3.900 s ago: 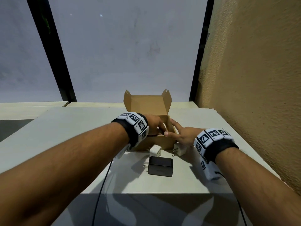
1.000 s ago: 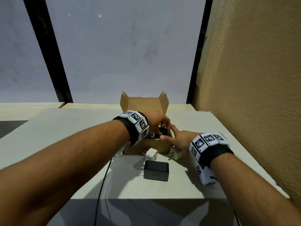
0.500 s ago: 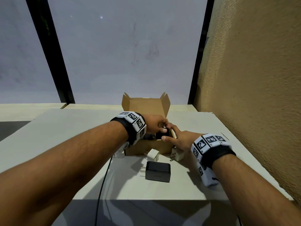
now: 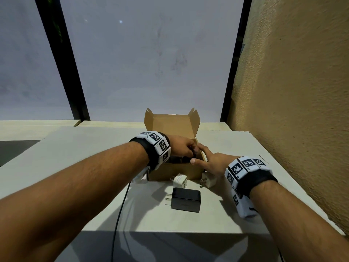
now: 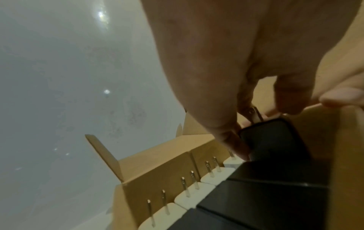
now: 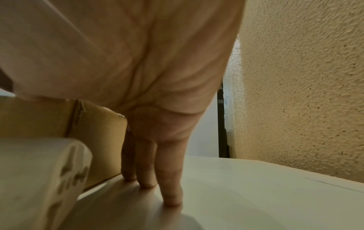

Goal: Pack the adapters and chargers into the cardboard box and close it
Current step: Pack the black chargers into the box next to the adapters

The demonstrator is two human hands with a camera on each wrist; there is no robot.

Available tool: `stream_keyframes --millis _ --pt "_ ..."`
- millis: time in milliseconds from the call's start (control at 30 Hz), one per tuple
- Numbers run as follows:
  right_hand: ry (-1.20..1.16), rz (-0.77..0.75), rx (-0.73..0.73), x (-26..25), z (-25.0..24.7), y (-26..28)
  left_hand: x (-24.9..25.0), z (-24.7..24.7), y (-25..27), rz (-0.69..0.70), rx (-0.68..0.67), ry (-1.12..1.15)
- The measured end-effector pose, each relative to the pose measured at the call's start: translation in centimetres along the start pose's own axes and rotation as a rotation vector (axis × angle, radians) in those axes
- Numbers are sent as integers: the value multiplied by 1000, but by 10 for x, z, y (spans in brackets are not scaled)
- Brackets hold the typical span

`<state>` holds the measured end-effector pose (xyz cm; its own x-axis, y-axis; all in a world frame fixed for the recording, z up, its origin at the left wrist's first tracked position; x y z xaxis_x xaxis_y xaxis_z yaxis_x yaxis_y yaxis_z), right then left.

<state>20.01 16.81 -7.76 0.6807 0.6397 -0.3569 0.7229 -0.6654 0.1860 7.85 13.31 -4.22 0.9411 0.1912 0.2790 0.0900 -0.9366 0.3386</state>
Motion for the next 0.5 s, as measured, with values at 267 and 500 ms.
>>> stream_keyframes --millis 267,500 --pt "-11 7 2 0 0 -1 0 -10 -1 -6 107 -58" --pt "8 10 -5 2 0 0 4 -4 1 -32 83 -231"
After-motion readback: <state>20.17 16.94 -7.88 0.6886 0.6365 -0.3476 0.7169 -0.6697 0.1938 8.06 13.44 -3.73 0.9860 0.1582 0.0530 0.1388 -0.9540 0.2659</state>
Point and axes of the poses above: each hand's wrist, its own y-axis away from the middle knuckle, its own z-axis out of the palm, x = y × z, the point moved 5 cm from there along -y, towards the middle knuckle, and after that the axes turned 8 degrees about -z, right-handed, at the moved point
